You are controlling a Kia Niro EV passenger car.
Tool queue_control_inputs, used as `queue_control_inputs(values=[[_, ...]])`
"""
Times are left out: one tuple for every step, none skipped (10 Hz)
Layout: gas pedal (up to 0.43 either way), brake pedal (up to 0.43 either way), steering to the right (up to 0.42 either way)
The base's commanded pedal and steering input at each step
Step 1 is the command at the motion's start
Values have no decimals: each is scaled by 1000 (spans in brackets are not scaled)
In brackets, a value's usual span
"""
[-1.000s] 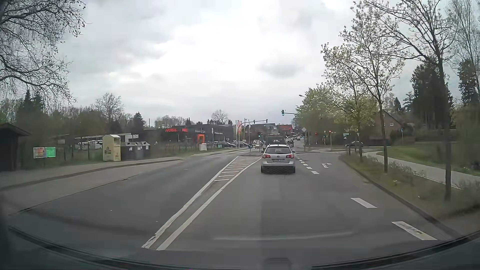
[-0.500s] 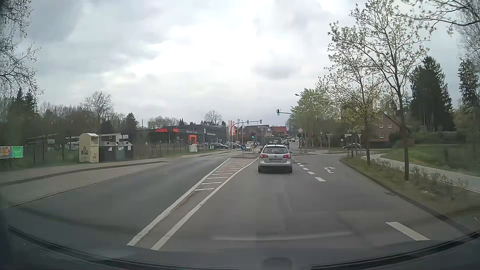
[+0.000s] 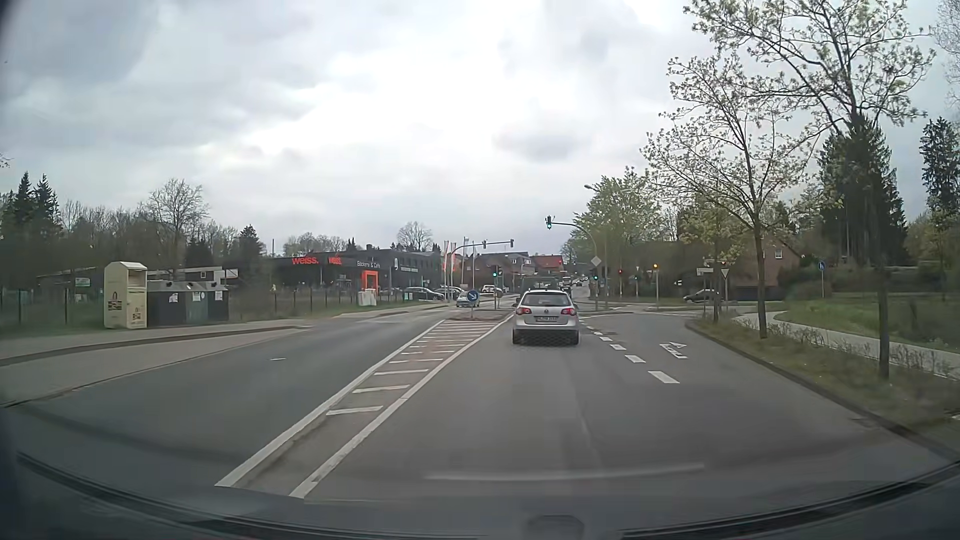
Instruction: Follow the waypoints while adhering to traffic rules and regulations
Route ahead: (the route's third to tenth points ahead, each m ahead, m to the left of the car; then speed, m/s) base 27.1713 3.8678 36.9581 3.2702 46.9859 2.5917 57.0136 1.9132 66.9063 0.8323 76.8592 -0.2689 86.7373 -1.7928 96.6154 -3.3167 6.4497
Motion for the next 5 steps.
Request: queue_control_inputs(values=[[209, 6, 15], [209, 0, 12], [209, 0, 11], [209, 0, 11], [220, 0, 11]])
